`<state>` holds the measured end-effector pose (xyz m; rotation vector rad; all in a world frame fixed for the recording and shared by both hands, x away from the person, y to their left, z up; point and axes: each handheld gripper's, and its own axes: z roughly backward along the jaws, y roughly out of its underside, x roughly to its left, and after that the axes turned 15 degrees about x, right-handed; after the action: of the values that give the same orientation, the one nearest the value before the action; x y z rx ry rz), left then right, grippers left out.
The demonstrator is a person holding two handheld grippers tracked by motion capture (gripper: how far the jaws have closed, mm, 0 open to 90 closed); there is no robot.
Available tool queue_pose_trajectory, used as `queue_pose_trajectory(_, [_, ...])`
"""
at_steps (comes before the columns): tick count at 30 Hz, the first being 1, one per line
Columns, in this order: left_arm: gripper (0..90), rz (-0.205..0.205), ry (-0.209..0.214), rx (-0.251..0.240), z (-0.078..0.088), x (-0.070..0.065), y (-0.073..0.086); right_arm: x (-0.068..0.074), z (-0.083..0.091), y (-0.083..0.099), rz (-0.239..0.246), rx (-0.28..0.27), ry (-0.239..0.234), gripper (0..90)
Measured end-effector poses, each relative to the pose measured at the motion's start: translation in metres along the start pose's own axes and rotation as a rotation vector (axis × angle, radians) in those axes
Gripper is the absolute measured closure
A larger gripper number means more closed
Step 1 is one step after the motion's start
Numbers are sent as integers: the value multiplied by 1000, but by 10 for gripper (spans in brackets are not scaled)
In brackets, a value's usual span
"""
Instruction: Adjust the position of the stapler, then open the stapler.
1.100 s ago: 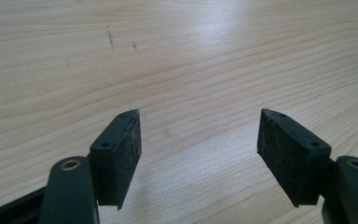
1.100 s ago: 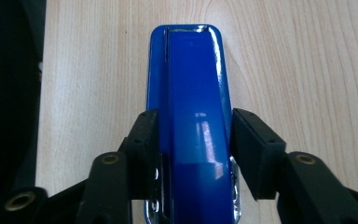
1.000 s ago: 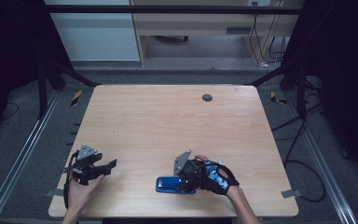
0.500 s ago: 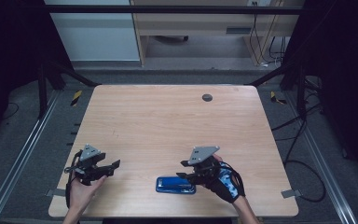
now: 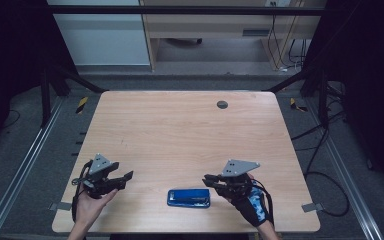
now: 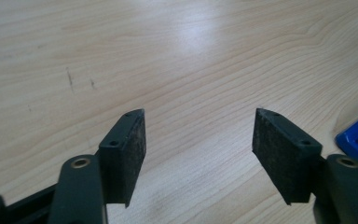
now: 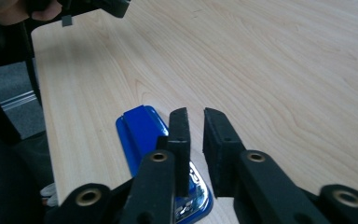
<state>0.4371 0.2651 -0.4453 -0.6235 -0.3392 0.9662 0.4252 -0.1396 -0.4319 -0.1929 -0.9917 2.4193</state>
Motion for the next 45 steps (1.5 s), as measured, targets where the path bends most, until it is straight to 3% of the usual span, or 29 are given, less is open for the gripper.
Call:
queue_pose_trajectory(4, [396,-38,2,-3,1,-6,-6,3,3,7,0,-5,-12,879])
queue_pose_trajectory(6, [418,-48,24,16,-1,-8,-10,4,4,11,-1,-1,-14,891])
queue_pose_trajectory(15, [422,-106,59,-17,-7,-28,-28,8,4,26,-9,13,-43,900])
queue_pose_trajectory(22, [419,-202,106,17,-13,-51,-48,13,-4,28,2,43,-75,900])
queue_pose_trajectory(30, [427,-270,153,53,-20,-73,-61,15,-15,35,12,94,-94,900])
queue_pose_trajectory(35, [419,-313,190,53,-19,-83,-67,17,-15,35,18,88,-107,900])
queue_pose_trajectory(45, [434,-373,238,66,-20,-95,-75,19,-25,42,14,140,-110,900])
